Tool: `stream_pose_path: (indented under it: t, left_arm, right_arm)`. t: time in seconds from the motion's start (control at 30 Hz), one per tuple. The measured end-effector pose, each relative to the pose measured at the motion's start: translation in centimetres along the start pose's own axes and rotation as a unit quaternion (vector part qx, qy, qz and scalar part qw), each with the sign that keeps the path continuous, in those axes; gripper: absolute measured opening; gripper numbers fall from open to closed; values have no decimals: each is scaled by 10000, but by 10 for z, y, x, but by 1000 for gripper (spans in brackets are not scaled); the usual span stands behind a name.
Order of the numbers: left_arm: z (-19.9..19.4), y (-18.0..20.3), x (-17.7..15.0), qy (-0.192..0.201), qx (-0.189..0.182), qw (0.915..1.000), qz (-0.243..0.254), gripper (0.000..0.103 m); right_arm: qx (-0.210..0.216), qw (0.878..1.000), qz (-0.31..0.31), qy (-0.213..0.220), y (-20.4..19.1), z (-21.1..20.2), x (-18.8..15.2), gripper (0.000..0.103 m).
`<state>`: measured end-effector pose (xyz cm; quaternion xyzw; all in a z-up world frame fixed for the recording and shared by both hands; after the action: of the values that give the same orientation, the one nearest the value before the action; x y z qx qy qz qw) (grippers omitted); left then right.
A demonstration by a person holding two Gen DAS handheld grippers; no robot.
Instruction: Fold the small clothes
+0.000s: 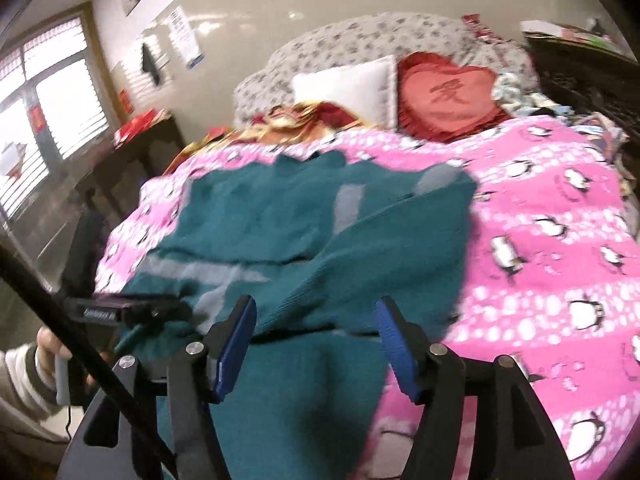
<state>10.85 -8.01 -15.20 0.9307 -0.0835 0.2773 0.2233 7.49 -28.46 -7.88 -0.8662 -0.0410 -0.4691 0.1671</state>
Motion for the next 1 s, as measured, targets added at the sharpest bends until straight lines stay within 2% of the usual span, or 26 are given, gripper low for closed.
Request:
stream_pose_path:
  t: [0.07,0.17,0.23,0.27,0.3,0.33,0.37,0.4,0.53,0.7,0.77,0.83,0.93,1.0]
  left_arm:
    - [9,3,-4,-174,265,9984,473,66]
    - [15,1,-7,-179,241,9987,403,69]
    - [15,1,-5,-163,217,9987,428,67]
    - [15,1,-3,-113,194,9990,395,62]
    - [13,2,-1,-74,129,9992,369,47]
    - [12,5,2,-95,23,9991,423,39]
    - [10,7,5,-84,-18,9988,488,32]
    - [6,9,12,-6,-16,9983,575,30]
    - [-25,13,57,663,88,9949,760,27]
    - [-85,2,143,1739,435,9794,927,26]
    - [-92,-14,169,1958,763,9728,975,26]
    - [-88,-44,173,1865,1037,9733,851,26]
    - [-53,-92,160,1345,1330,9810,427,26]
    - [-32,-114,147,1045,1373,9848,178,26]
  right_arm:
    - [-89,9999,95,25,11,-3,3,67]
    - [-203,9996,161,73,21,-6,6,68]
    - [-177,9996,211,112,23,-7,7,68]
    - [-171,9995,233,122,23,-6,7,68]
    - [-193,9994,246,121,24,-6,8,68]
    - [-226,9994,246,117,26,-4,9,68]
    - [-244,9993,243,124,26,-4,9,68]
    - [-268,9992,245,138,27,-3,11,68]
    - [-552,9977,210,327,39,-1,28,68]
    - [-807,9942,409,589,57,6,58,69]
    - [-780,9937,497,637,59,17,69,71]
    - [-768,9940,548,548,61,35,72,74]
    - [-900,9934,666,256,72,71,68,74]
    - [-954,9926,719,202,78,85,67,74]
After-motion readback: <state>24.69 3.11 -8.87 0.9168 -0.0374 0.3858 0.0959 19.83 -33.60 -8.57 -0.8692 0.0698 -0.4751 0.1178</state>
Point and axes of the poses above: each gripper's, at about its wrist camera, not at the fingertips, and z roughly the way its jaws point, y to its right, x to its top, the point moved 10 cm from there along z, roughly the way its jaws point, and after that the axes turned 9 degrees about y, right-handed, at the moved point
